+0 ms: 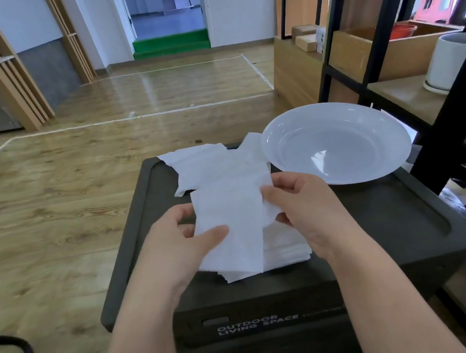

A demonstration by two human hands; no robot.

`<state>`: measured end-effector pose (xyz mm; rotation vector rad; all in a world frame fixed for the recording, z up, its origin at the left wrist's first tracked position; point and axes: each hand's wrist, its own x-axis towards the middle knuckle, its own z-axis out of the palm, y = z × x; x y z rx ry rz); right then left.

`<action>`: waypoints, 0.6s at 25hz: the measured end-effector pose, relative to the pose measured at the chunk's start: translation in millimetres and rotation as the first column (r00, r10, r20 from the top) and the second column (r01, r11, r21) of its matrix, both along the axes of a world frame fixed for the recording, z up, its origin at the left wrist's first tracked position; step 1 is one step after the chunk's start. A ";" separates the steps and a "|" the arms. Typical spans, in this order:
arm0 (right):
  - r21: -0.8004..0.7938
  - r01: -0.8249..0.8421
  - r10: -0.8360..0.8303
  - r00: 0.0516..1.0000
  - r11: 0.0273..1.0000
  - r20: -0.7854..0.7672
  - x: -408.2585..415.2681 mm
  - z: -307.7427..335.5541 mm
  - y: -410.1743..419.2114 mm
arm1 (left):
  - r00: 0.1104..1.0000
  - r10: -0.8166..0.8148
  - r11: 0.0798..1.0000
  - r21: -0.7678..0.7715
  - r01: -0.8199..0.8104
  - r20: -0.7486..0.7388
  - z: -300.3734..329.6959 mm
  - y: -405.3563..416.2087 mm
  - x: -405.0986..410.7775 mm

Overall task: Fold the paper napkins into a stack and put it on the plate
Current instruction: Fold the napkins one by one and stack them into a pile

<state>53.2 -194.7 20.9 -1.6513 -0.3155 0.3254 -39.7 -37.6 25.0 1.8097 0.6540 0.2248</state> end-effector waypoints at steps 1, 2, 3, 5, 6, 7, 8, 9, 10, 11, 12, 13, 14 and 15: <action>-0.003 0.019 -0.019 1.000 1.000 0.014 1.0 -1.4 -0.3 | 0.999 -0.013 0.998 0.054 0.015 -0.036 0.9 3.1 -2.8; -0.022 0.040 -0.040 0.999 0.999 0.033 1.7 -3.1 -0.7 | 0.999 -0.009 0.997 0.072 0.012 -0.048 2.8 6.9 -6.2; -0.057 0.069 -0.066 0.996 0.996 0.058 2.4 -5.3 -1.2 | 0.999 0.008 0.998 0.064 -0.006 -0.039 5.3 12.0 -9.5; -0.133 0.140 -0.127 0.986 0.981 0.104 3.9 -9.5 -1.9 | 0.994 0.097 0.995 -0.019 -0.096 0.058 9.2 24.0 -15.5; -0.137 0.165 -0.151 0.983 0.977 0.107 4.4 -10.3 -2.2 | 0.977 0.171 0.983 -0.084 -0.161 0.130 10.8 30.6 -18.0; -0.105 0.174 -0.165 0.982 0.979 0.087 4.9 -10.1 -3.0 | 0.946 0.248 0.962 -0.170 -0.215 0.208 13.2 36.1 -20.3; -0.047 0.166 -0.164 0.985 0.985 0.046 6.1 -9.2 -4.4 | 0.904 0.315 0.933 -0.270 -0.238 0.290 16.3 39.8 -22.7; 0.015 0.151 -0.151 0.989 0.988 -0.006 6.8 -7.3 -6.0 | 0.855 0.368 0.905 -0.350 -0.241 0.364 19.2 42.3 -24.9; 0.062 0.131 -0.128 0.990 0.989 -0.056 7.9 -5.1 -8.2 | 0.809 0.412 0.884 -0.400 -0.243 0.420 22.4 43.6 -27.3; 0.085 0.108 -0.100 0.990 0.991 -0.097 8.5 -3.1 -10.5 | 0.772 0.448 0.867 -0.432 -0.250 0.452 25.1 44.0 -29.1; 0.081 0.081 -0.071 0.990 0.993 -0.122 9.1 -2.4 -12.9 | 0.745 0.474 0.852 -0.457 -0.255 0.468 27.8 43.5 -30.9; 0.054 0.056 -0.049 0.990 0.997 -0.134 8.8 -2.2 -14.5 | 0.728 0.495 0.841 -0.472 -0.264 0.474 29.1 43.5 -32.0; 0.006 0.041 -0.039 0.991 0.999 -0.129 8.3 -3.0 -15.8 | 0.718 0.510 0.833 -0.482 -0.273 0.474 30.1 43.1 -32.5; -0.045 0.036 -0.041 0.993 0.998 -0.111 7.0 -3.4 -16.6 | 0.710 0.520 0.826 -0.490 -0.278 0.475 30.0 43.1 -32.6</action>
